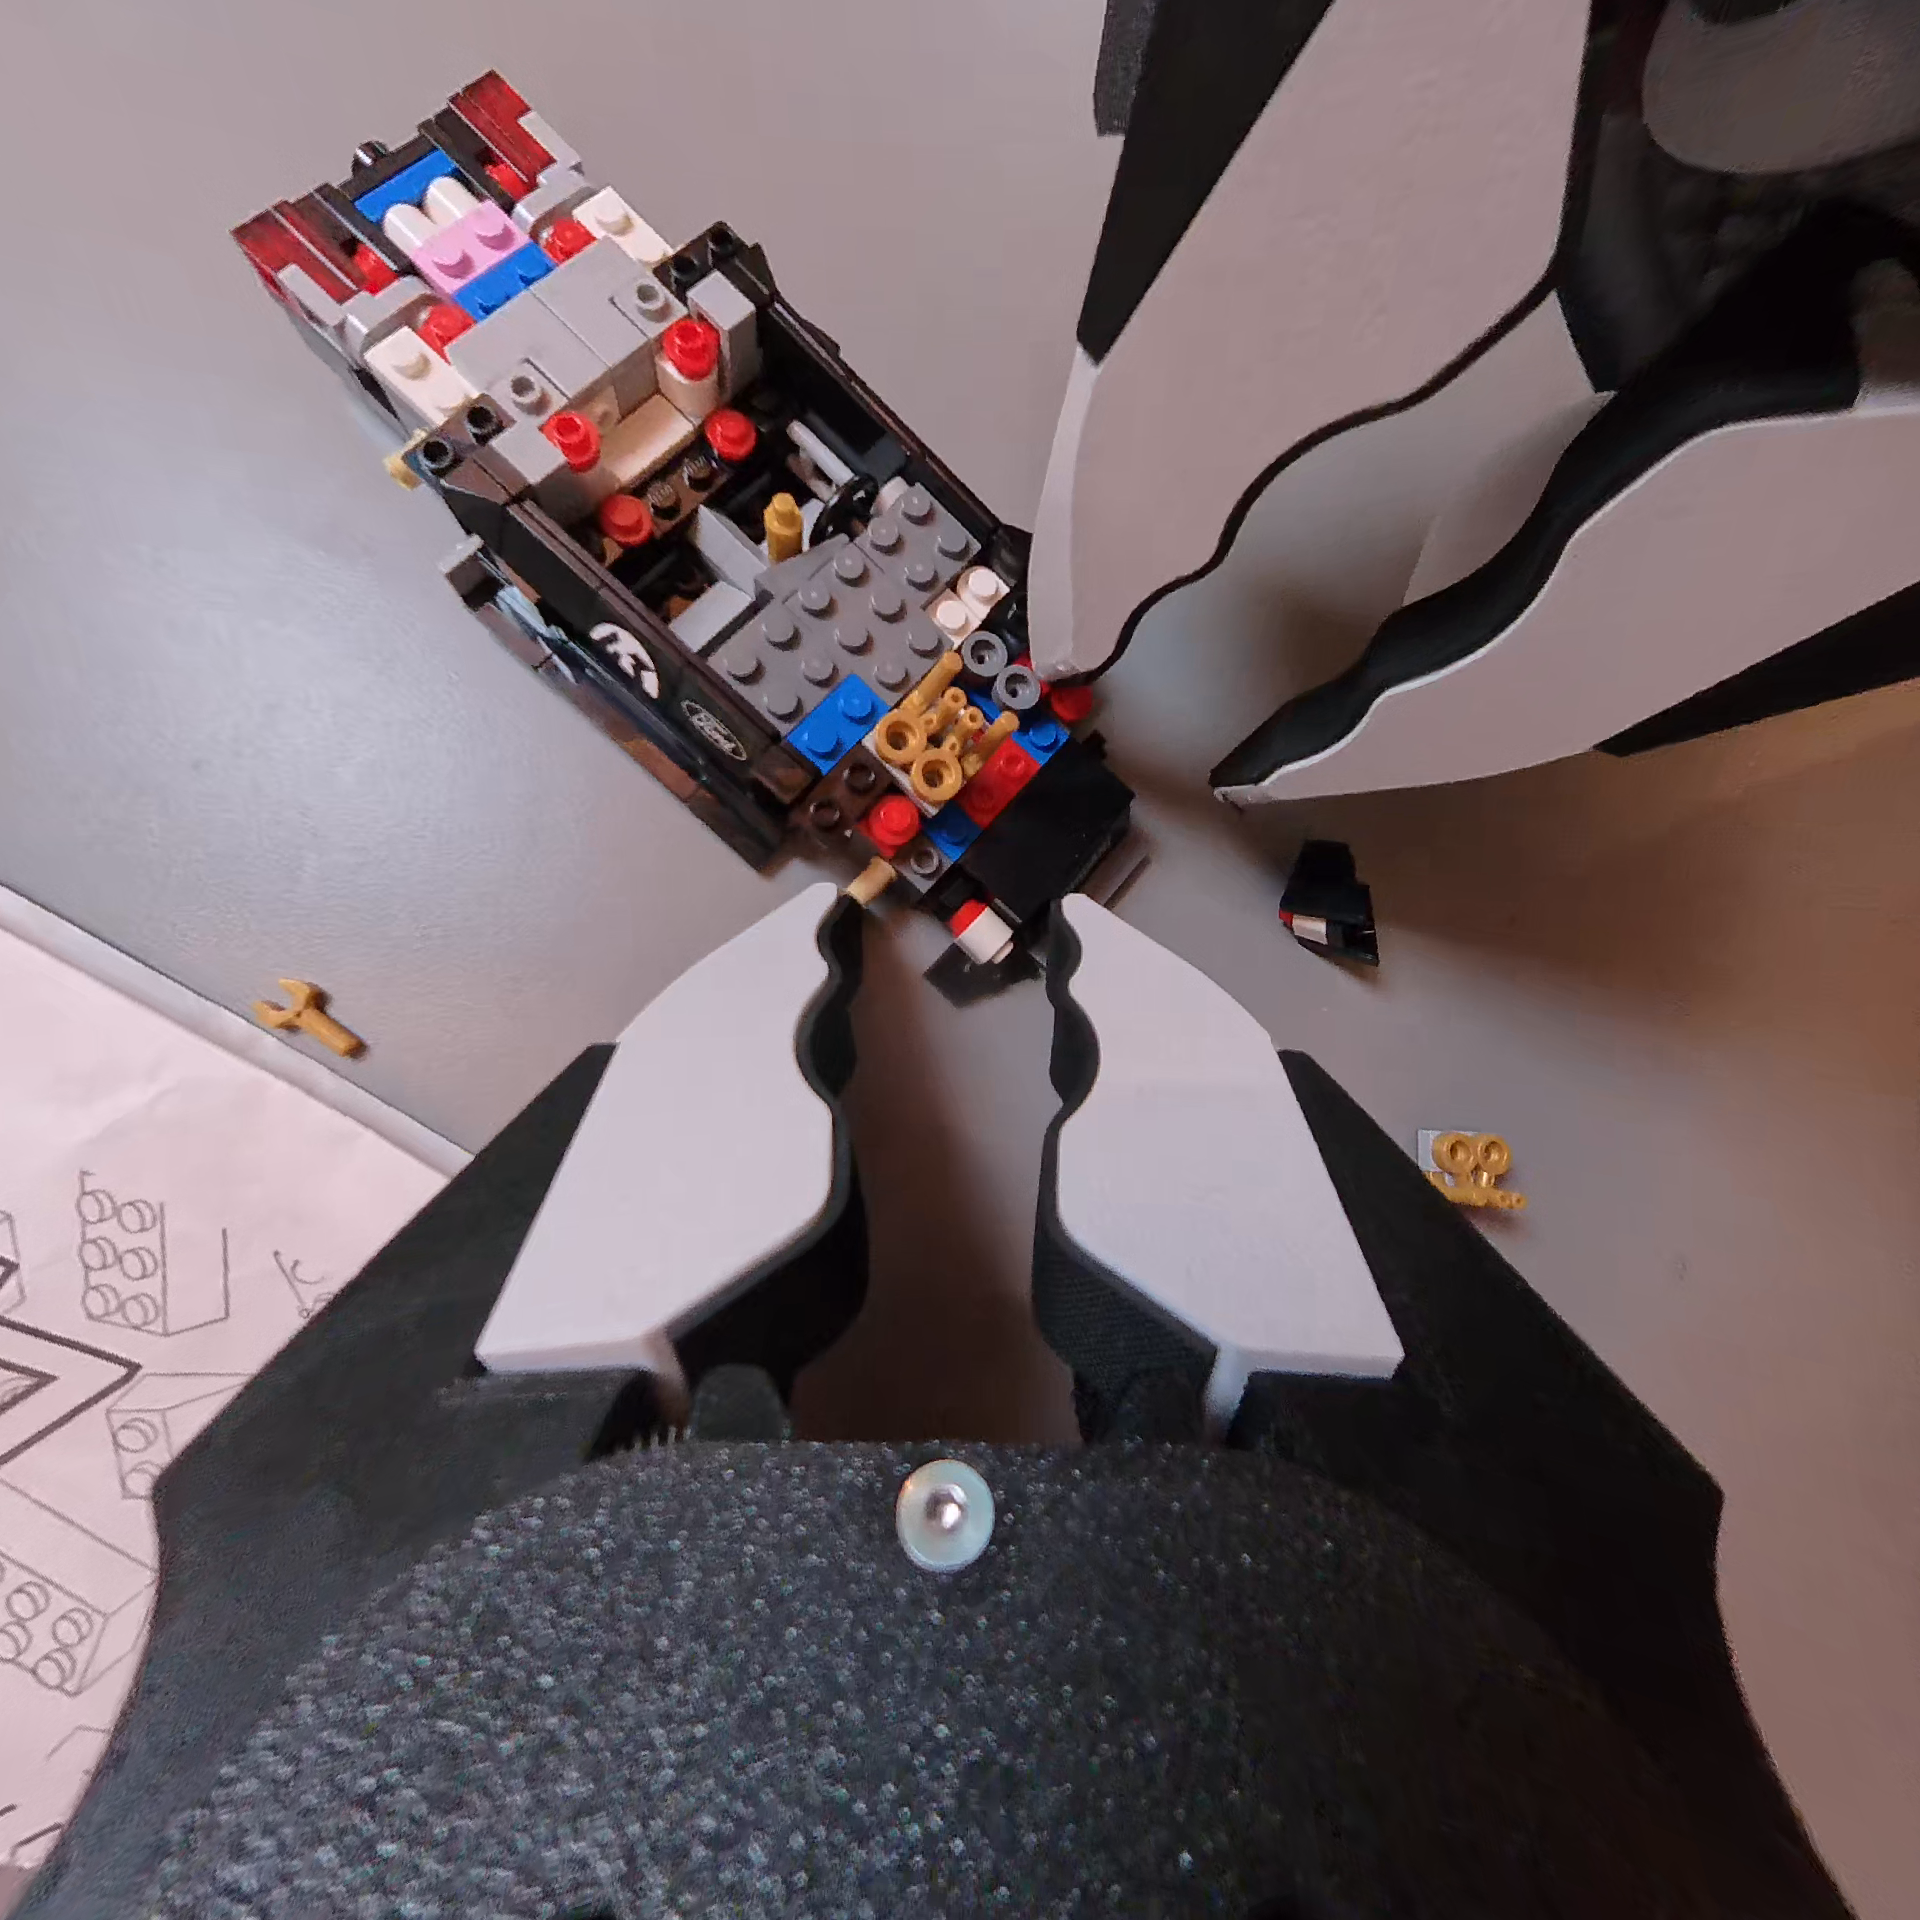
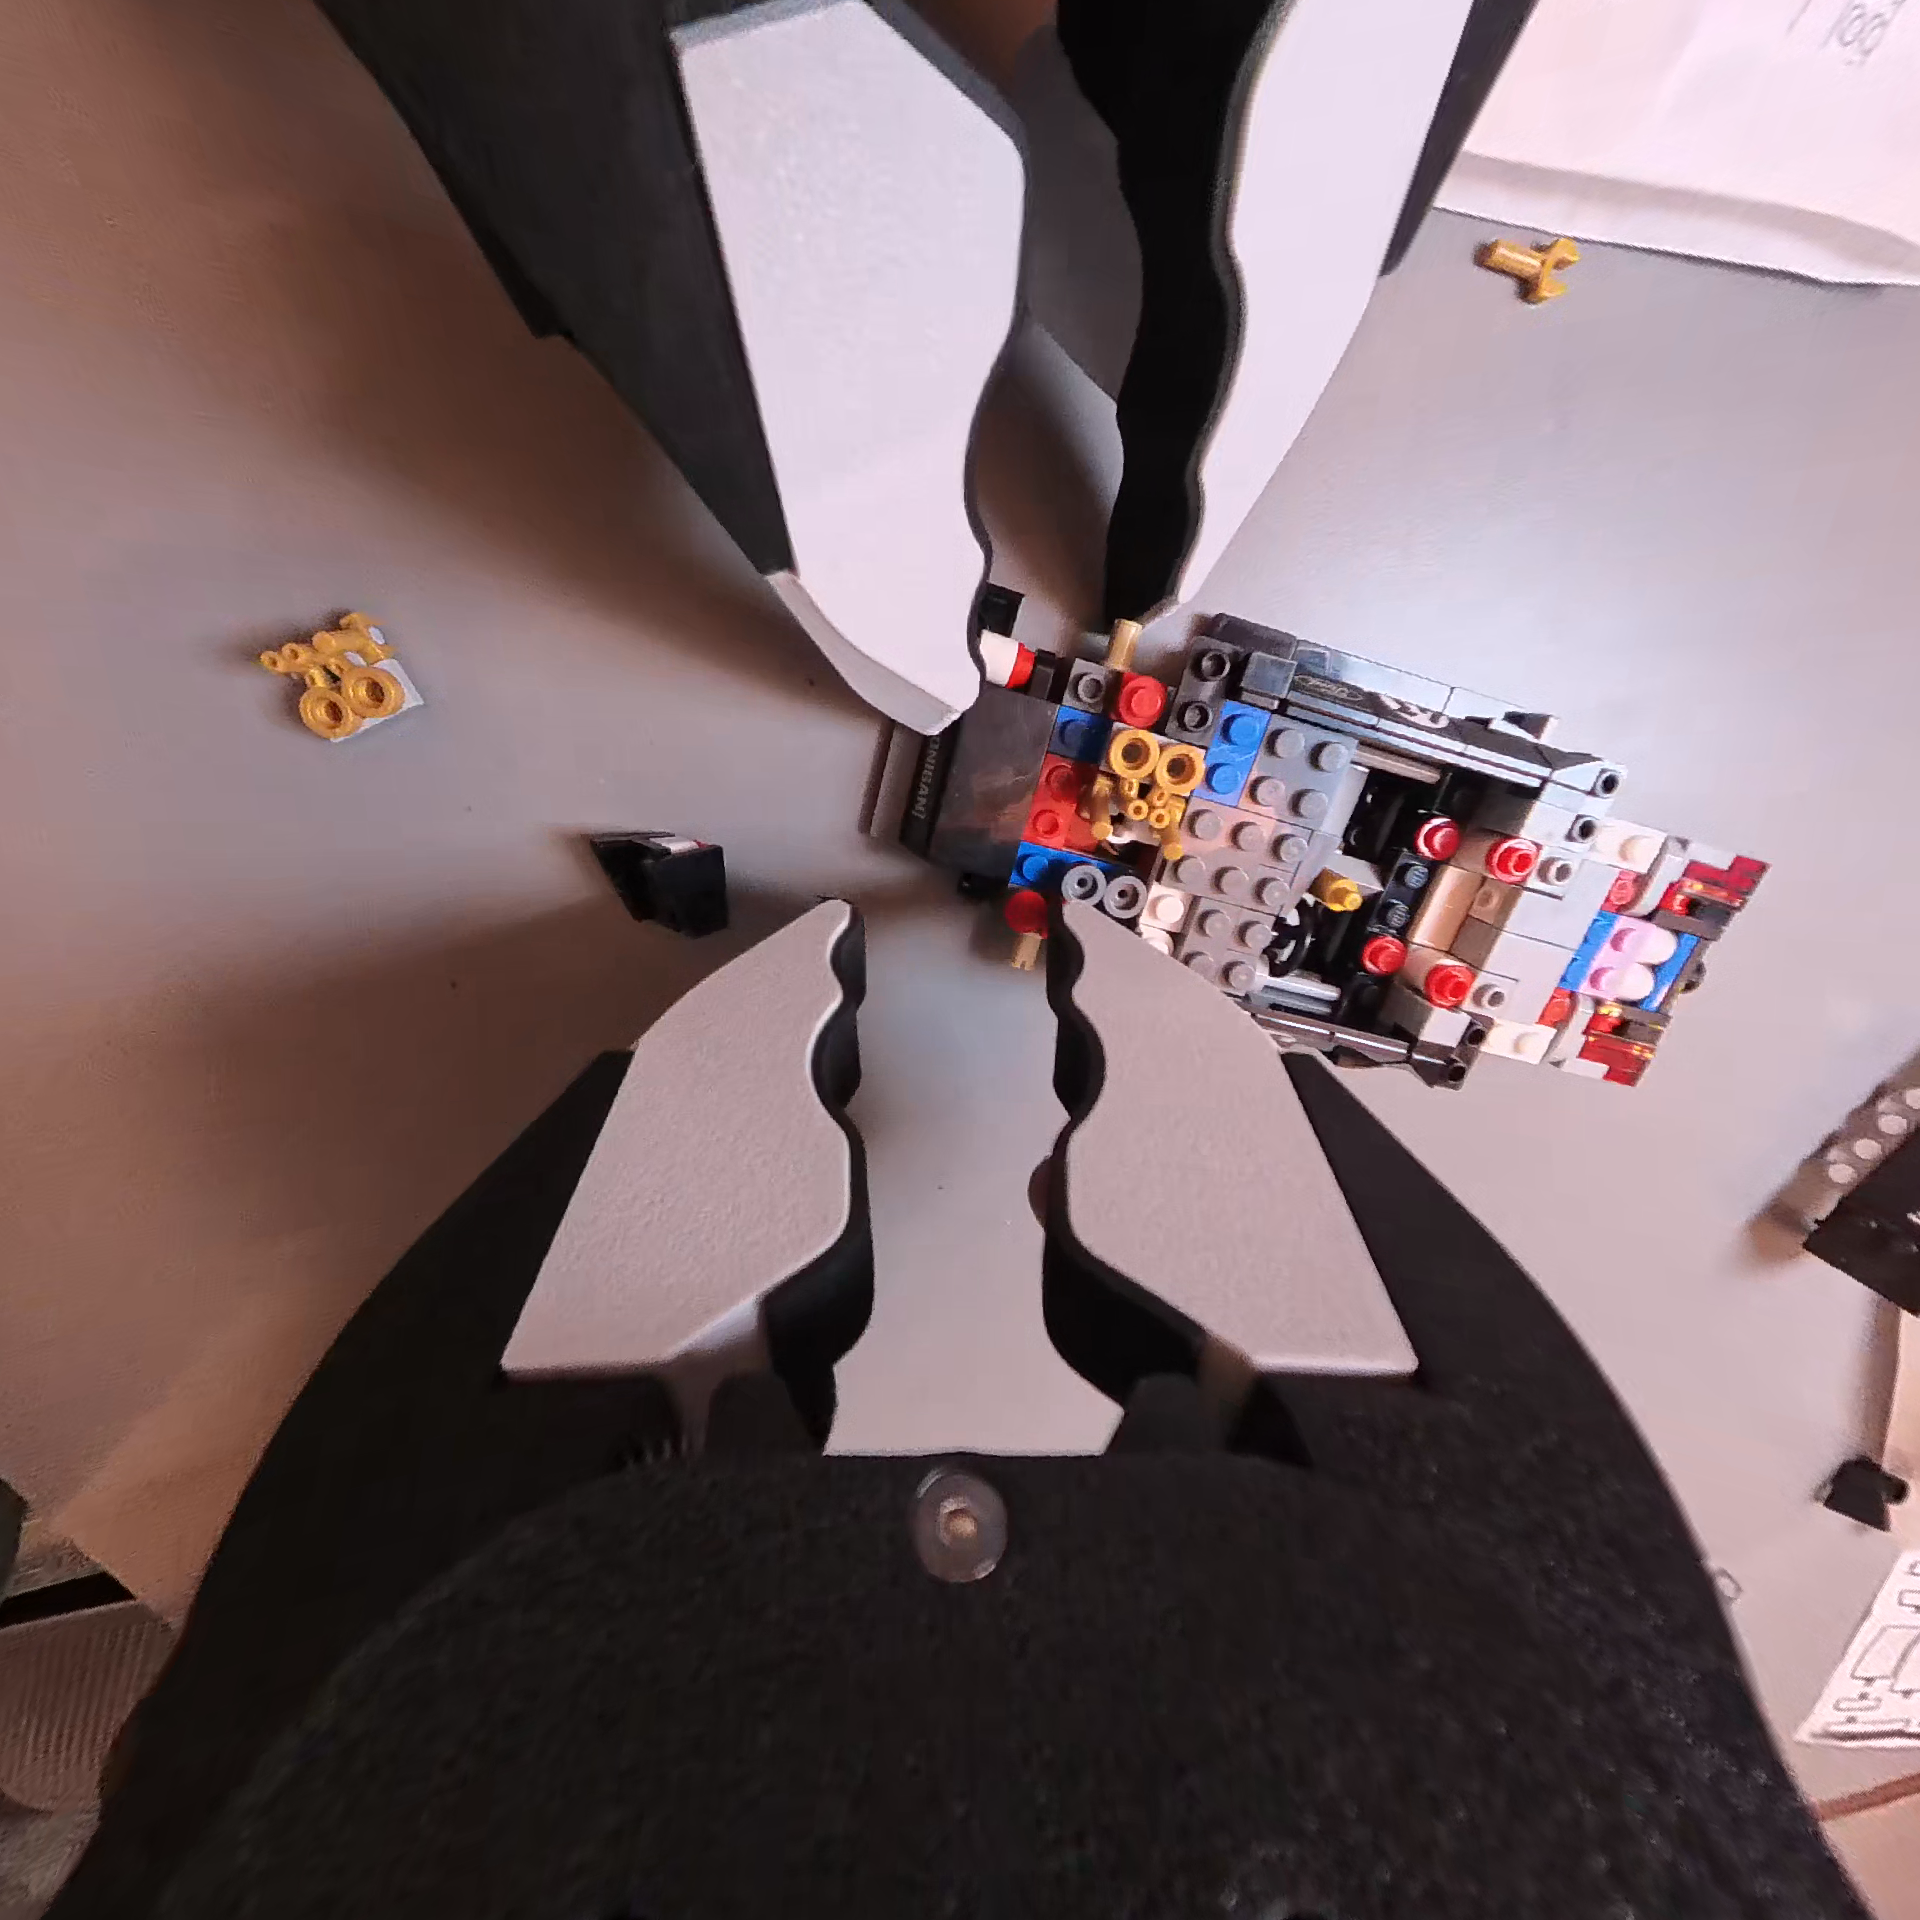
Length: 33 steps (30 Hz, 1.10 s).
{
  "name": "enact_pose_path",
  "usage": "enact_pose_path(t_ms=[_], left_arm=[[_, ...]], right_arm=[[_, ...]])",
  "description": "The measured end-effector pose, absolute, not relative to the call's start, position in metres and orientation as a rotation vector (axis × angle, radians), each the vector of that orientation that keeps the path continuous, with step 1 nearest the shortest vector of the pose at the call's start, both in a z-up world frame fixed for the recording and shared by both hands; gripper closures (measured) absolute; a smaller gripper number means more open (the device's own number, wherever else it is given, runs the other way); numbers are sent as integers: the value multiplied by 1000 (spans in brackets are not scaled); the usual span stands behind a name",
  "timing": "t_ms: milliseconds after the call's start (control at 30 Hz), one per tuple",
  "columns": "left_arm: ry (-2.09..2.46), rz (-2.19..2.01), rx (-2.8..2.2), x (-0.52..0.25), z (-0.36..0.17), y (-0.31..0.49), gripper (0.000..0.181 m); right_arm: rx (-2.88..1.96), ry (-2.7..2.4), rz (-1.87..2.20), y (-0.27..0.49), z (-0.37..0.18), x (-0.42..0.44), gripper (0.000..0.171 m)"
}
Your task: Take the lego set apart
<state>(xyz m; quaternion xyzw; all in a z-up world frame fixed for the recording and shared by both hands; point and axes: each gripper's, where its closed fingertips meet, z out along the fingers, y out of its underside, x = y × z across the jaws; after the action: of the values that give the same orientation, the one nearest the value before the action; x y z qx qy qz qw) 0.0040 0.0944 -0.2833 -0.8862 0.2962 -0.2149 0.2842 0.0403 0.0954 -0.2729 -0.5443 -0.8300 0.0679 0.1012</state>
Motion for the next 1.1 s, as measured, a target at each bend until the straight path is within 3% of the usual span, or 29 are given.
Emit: enact_pose_path(t_ms=[133,233,400,1100], left_arm=[[798,-570,-2373,4,-283,94,147],[799,-581,-2372,3,-283,93,147],[807,-609,-2370,7,-282,91,144],[670,-776,-2288,13,-276,102,148]], right_arm=[[-1616,-2436,211,96,-273,40,139],[-1674,-2386,351,90,-270,41,130],[-1638,-2101,600,97,-234,29,134],[-1457,-2106,468,120,-265,6,151]])
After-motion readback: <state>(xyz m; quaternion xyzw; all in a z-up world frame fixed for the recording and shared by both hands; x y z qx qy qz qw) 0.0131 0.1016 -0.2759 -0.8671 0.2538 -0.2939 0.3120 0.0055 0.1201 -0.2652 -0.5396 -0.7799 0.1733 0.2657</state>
